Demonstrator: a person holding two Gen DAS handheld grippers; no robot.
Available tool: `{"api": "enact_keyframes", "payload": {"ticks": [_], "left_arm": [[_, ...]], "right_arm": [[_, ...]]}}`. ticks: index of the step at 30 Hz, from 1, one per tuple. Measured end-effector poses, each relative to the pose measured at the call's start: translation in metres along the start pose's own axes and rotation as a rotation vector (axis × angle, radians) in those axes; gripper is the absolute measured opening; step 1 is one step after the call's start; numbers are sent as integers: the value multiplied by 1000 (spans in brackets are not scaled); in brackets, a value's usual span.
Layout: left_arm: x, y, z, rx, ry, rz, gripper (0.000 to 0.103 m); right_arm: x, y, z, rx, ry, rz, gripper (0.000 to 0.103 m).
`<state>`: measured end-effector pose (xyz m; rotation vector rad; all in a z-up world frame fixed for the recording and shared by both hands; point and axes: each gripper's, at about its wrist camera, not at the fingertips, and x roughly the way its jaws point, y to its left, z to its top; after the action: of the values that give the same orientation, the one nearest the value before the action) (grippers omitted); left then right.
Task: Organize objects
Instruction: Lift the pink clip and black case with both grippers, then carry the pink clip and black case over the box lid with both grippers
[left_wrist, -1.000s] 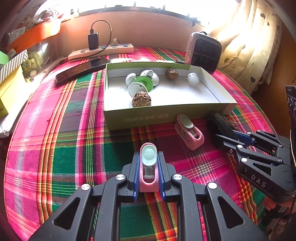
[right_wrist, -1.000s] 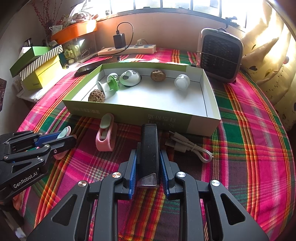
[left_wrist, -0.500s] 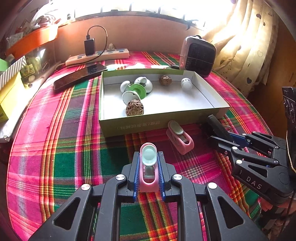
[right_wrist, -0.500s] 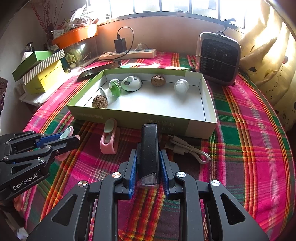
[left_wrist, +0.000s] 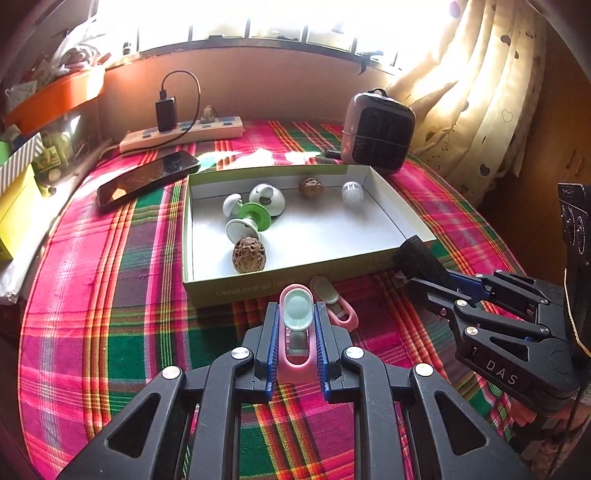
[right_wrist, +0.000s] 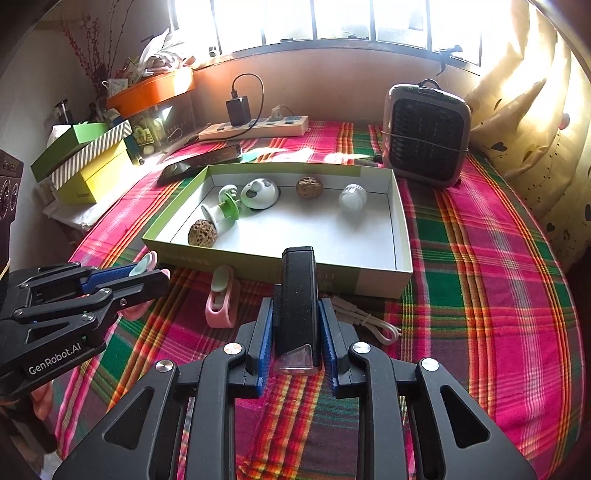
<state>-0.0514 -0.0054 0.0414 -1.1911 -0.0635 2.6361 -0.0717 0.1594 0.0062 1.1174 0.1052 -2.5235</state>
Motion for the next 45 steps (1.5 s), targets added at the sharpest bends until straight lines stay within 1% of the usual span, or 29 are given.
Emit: {"api": "enact_keyframes", "payload": {"ticks": [7, 15, 18, 31, 34, 36, 39, 45], "left_arm": [[4, -5, 15, 16, -7, -15, 16], [17, -13, 33, 26, 2, -39, 16], [23, -14, 40, 30, 3, -35, 16], [56, -11, 72, 28, 29, -42, 16], [64, -11, 78, 44, 36, -35, 16], [70, -10, 81, 36, 47, -36, 16], [74, -11, 84, 50, 39, -33, 16], [89, -12, 88, 50, 70, -38, 16]], "right_arm": [[-1, -9, 12, 12, -5, -10, 24], [12, -22, 30, 22, 17, -35, 24], [18, -26, 38, 25, 25, -40, 25], [49, -36, 61, 28, 68, -12, 25], [57, -37, 65, 20, 75, -13, 24], [61, -37, 67, 15, 80, -15, 24], [68, -37, 68, 11, 91, -14, 24], [79, -37, 71, 6, 106, -10, 25]]}}
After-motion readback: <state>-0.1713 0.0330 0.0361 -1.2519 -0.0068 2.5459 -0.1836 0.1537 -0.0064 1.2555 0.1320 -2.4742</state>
